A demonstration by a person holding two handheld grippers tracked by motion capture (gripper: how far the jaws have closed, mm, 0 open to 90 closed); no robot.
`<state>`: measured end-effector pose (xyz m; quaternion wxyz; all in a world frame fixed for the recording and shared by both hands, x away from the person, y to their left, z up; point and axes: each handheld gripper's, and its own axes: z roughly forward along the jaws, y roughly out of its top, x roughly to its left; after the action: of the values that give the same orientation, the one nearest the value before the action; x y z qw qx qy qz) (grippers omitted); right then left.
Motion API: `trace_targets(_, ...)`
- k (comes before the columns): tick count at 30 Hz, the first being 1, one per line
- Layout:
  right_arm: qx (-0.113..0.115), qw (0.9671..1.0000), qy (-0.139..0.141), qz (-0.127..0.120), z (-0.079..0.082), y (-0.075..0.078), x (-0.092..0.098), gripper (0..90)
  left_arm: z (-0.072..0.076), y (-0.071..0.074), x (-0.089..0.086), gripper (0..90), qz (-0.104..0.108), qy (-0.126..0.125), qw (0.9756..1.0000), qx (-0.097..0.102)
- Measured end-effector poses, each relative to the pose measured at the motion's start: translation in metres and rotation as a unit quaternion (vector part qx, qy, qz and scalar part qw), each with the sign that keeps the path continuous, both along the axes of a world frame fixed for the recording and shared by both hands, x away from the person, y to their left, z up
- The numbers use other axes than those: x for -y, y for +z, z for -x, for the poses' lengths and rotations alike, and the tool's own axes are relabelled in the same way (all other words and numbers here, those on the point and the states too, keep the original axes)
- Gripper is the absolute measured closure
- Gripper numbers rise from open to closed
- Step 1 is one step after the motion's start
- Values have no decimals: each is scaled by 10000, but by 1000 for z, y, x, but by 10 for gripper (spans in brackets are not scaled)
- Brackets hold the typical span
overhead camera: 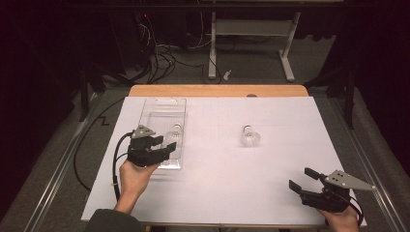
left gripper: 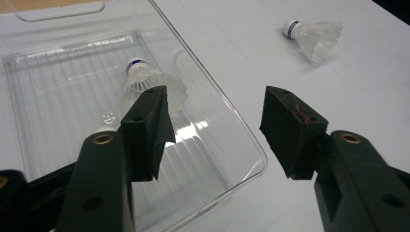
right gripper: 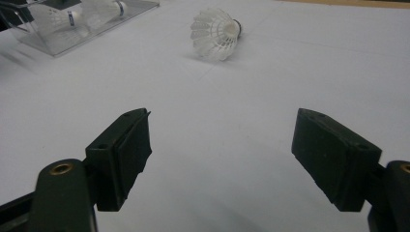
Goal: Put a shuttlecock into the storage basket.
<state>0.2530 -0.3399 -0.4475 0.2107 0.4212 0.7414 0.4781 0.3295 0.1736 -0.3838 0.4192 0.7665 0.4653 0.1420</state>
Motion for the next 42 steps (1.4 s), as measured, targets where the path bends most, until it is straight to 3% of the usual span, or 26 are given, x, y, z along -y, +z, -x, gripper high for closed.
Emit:
trace_targets(21,-9,10000,65,-5,-4,0,-3,219,15,-7,-5,431,99,44,9999,30)
trace_targets(42,5,10000,67,-8,-2,0,-2,219,22,-12,7,427,131,-128,9998,58)
